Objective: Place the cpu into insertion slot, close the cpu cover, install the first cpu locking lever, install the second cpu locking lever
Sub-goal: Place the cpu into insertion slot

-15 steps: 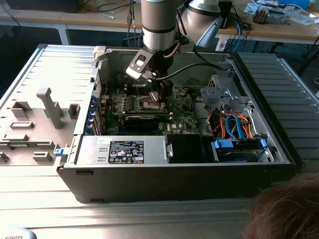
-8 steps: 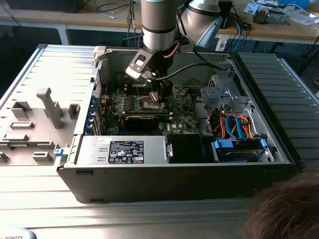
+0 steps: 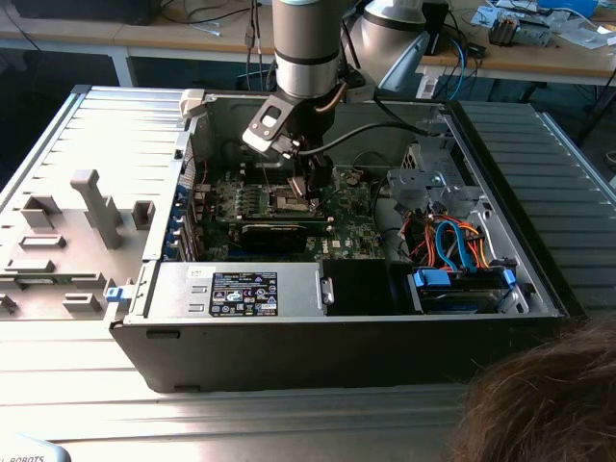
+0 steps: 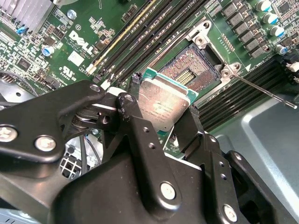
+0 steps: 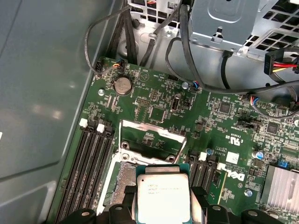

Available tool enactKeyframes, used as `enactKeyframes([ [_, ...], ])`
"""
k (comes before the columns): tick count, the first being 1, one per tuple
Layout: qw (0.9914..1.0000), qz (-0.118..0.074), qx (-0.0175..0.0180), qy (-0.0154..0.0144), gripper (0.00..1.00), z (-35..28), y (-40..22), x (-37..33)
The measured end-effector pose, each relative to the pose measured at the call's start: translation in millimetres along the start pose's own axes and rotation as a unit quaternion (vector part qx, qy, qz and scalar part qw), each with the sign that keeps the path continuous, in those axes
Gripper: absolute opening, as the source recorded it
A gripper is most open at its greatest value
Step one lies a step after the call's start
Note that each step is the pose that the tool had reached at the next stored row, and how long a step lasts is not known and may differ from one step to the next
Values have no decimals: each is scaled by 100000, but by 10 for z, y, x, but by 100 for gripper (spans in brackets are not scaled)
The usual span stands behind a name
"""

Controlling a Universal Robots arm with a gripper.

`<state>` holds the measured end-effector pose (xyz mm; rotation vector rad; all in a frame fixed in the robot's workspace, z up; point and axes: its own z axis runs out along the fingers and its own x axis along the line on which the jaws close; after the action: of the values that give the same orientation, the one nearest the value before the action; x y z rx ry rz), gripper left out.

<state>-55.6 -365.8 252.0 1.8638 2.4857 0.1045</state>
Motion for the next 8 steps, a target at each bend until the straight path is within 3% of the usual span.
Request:
enactKeyframes([
  [8,99998,659,-8,-49,55,3,0,0],
])
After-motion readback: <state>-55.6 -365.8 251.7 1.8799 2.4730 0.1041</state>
